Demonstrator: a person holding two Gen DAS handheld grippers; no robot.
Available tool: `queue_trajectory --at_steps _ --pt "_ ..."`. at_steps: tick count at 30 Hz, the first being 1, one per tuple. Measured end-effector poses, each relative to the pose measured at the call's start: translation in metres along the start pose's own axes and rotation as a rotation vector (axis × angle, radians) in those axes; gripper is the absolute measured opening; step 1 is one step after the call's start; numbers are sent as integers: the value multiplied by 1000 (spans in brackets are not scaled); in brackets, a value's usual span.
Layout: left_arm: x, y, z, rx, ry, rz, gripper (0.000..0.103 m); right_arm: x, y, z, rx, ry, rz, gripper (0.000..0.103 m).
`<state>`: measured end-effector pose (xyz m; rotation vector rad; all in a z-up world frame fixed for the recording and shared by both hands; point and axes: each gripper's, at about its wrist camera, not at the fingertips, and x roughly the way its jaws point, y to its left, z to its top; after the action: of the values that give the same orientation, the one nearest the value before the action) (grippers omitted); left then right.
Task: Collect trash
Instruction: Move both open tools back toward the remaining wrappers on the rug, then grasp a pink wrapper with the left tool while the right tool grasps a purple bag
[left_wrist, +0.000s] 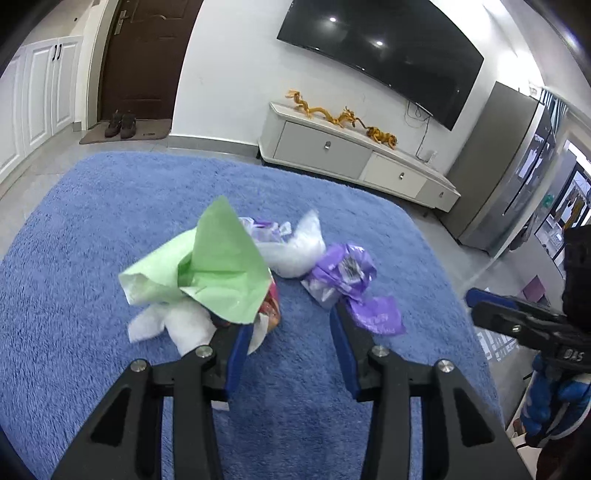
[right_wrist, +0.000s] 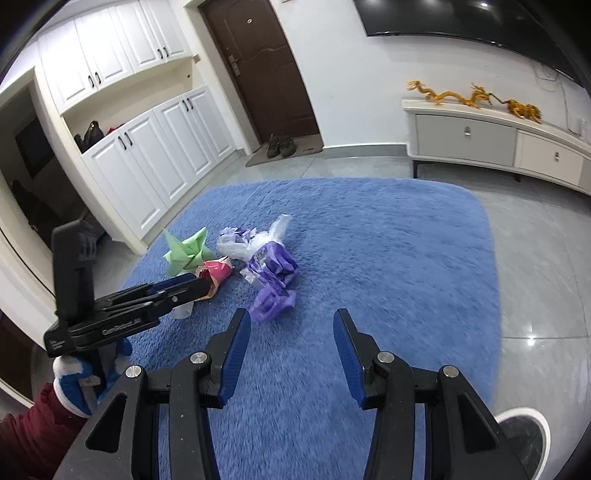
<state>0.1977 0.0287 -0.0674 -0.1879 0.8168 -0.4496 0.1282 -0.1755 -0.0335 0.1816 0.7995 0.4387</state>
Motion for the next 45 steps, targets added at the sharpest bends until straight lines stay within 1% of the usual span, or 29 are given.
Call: queue_trajectory --at_steps 5,10,12,14,19,23,25,26,27,28,31,34,41,45 --pt "-4 11 3 -32 -17 -31 41 30 6 10 -10 36 24 44" --pt "-10 21 3 -35 -34 -57 41 54 14 15 -27 61 34 44" --pt "-6 18 4 -21 -26 -32 41 64 15 17 -34 72 31 44" --pt "5 18 4 -19 1 -16 41 71 15 18 -38 81 24 44" --pt "32 13 2 4 63 6 41 88 11 22 -34 101 18 44" --pt "46 5 -3 33 97 34 41 103 7 23 -22 128 23 43" --pt "50 2 -5 47 106 51 40 107 6 21 -19 139 33 33" --pt "49 0 -6 53 104 55 39 106 4 19 -18 137 35 31" --pt "48 -1 -6 55 104 54 29 104 4 17 -18 132 37 27" --pt "48 -2 -7 54 109 47 28 101 3 16 -15 126 44 22" --pt "41 -4 -12 51 104 42 26 87 0 11 -10 105 43 21" --pt "27 -12 -20 62 82 32 25 66 -4 3 5 75 49 20" --pt "-15 -20 -48 41 48 8 23 -1 -15 -28 60 -4 59 20" --pt "-37 -23 -62 31 39 16 20 -46 -26 -43 93 -61 28 20"
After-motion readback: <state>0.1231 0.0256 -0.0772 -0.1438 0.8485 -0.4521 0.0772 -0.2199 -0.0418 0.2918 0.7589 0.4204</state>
